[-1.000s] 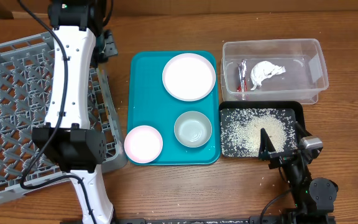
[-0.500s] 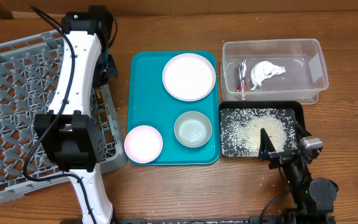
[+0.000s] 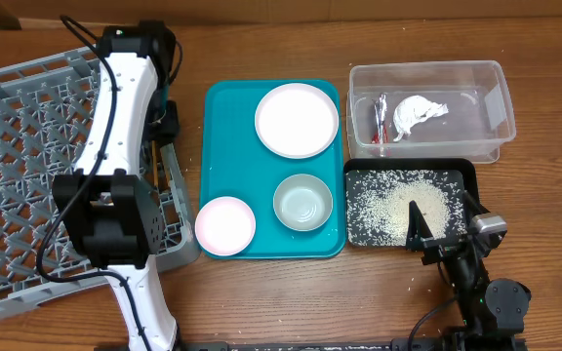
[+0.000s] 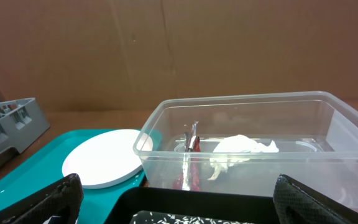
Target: Sort waste into correct bins and load items into the dishwasher
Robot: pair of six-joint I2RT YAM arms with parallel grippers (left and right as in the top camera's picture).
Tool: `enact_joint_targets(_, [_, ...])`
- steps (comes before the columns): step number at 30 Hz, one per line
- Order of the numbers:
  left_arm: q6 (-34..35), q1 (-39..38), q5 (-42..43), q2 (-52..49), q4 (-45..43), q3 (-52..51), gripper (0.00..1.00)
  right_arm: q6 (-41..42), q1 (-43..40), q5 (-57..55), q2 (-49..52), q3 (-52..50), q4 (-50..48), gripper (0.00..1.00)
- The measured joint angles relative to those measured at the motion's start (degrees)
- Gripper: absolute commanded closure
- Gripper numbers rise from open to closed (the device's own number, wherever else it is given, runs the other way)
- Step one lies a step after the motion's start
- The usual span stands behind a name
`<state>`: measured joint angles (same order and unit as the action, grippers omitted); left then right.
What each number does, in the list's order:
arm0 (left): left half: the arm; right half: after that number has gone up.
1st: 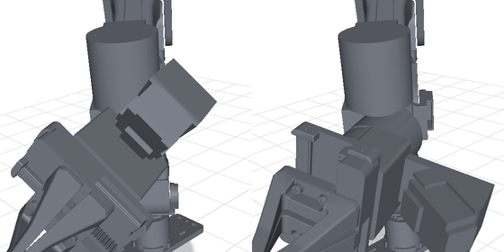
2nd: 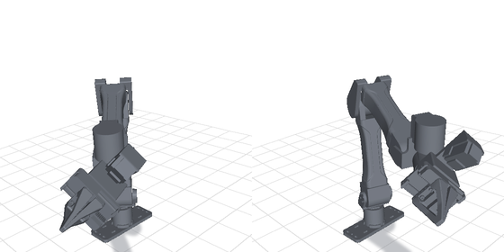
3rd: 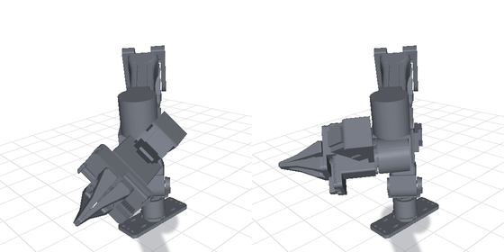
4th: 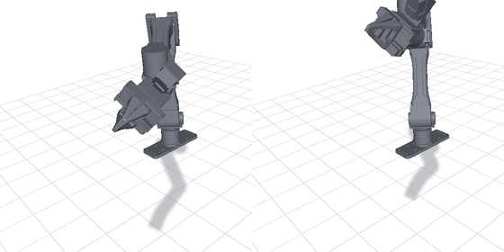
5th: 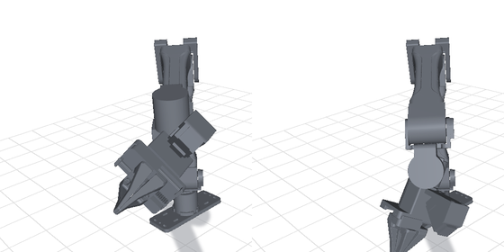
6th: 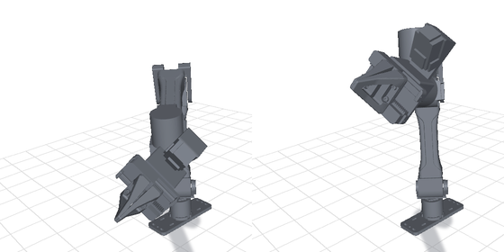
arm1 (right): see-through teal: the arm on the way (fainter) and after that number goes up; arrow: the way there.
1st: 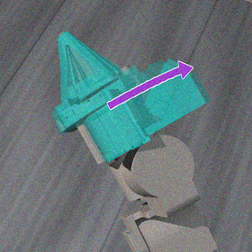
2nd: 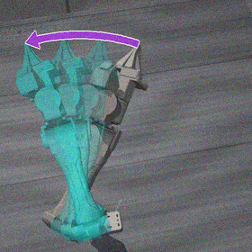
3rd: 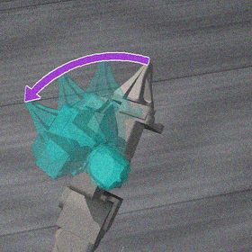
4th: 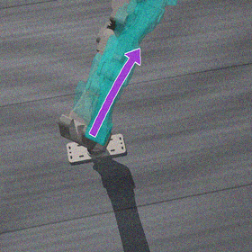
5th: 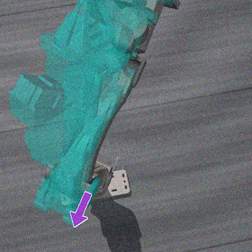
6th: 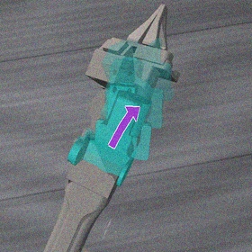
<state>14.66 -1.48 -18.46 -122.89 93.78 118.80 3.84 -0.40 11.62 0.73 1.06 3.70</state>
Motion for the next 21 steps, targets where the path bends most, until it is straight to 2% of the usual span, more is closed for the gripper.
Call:
enact_joint_targets(7, [0.2,0.1,2.2,4.1,2.5,6.2,0.56,0.0,0.0,0.0,0.0,0.0,0.0,0.0])
enact_joint_targets(13, [1.4,0.1,2.8,19.2,2.6,5.8,0.56,0.0,0.0,0.0,0.0,0.0,0.0,0.0])
enact_joint_targets(17, [3.0,0.1,2.8,30.9,2.6,0.7,0.49,0.0,0.0,0.0,0.0,0.0,0.0,0.0])
enact_joint_targets(19, [3.9,0.1,3.1,36.1,1.3,-3.6,0.51,0.0,0.0,0.0,0.0,0.0,0.0,0.0])
enact_joint_targets(21, [4.7,0.1,4.2,39.6,-2.0,-8.2,0.58,0.0,0.0,0.0,0.0,0.0,0.0,0.0])
